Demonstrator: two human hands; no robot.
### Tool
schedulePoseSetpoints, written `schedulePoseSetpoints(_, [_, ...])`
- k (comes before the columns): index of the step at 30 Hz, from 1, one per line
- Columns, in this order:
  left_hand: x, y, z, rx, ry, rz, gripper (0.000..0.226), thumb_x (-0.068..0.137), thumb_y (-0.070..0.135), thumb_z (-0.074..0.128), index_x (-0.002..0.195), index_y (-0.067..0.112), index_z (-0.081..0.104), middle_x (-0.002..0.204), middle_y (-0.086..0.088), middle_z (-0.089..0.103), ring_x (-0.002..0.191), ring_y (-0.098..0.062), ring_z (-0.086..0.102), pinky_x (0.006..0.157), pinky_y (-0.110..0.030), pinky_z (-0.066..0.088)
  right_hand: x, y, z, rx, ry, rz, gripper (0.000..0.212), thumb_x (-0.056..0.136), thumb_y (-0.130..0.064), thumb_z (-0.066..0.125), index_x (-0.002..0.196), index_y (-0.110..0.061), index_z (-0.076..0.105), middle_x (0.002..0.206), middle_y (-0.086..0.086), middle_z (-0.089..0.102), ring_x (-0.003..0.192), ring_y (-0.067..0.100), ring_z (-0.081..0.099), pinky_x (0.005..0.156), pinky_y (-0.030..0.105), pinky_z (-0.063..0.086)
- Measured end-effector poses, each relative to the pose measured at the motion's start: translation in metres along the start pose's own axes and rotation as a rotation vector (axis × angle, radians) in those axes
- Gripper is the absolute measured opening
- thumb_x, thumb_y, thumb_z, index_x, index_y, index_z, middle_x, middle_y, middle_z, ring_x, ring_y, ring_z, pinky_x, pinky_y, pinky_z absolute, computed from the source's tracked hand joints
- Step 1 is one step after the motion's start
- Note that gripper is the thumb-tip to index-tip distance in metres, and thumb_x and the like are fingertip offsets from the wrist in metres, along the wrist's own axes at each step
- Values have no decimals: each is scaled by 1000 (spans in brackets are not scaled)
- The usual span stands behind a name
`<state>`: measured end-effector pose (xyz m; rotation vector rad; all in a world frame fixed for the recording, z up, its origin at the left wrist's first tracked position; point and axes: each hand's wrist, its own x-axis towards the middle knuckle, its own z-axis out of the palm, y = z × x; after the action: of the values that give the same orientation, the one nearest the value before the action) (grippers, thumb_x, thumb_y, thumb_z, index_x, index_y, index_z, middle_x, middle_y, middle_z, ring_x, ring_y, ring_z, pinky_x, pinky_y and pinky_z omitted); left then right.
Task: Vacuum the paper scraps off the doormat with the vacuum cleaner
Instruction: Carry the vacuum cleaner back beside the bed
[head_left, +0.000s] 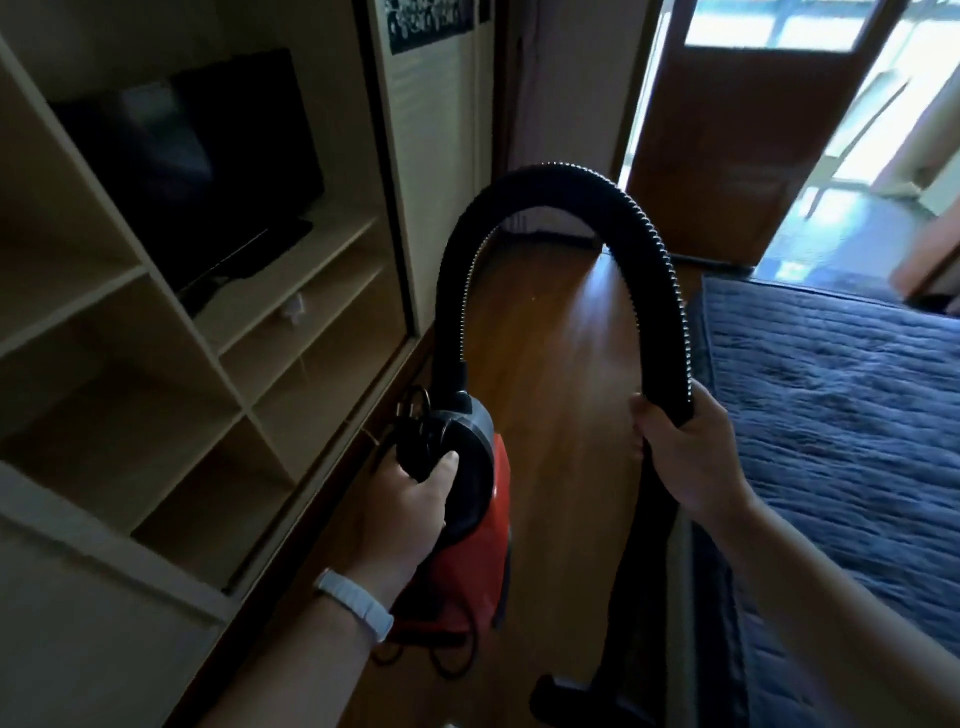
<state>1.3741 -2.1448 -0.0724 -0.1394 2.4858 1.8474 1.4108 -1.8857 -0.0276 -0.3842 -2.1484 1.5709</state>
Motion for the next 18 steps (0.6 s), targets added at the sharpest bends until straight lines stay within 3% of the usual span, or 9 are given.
schedulePoseSetpoints(3, [44,6,6,31,-58,55,26,86,40,66,78,16,62,62,11,56,62,-18,59,64,-31,49,22,6,5,-27,65,16,26,92,-10,64,73,-11,47,56,5,53,48,21,52,47,33,42])
schedulePoseSetpoints(9, [115,23,31,98,-112,53,30,90,32,66,60,27,60,50,13,58,50,-14,59,57,-35,49,71,23,21,-81,132,43,24,91,-10,63,78,2,48,58,15,55,47,16,52,44,22,41])
schedulePoseSetpoints(14, [171,28,70,164,-156,30,33,91,28,64,60,18,59,47,5,55,43,-19,57,52,-44,53,140,65,31,-16,129,88,28,90,-16,64,80,3,46,60,18,55,51,26,54,46,33,43])
schedulePoseSetpoints(18, [223,42,111,174,-159,-21,37,93,19,62,57,19,56,46,6,52,43,-14,54,51,-34,49,217,92,41,107,105,149,25,92,-9,63,82,6,46,58,10,52,50,24,52,48,37,45])
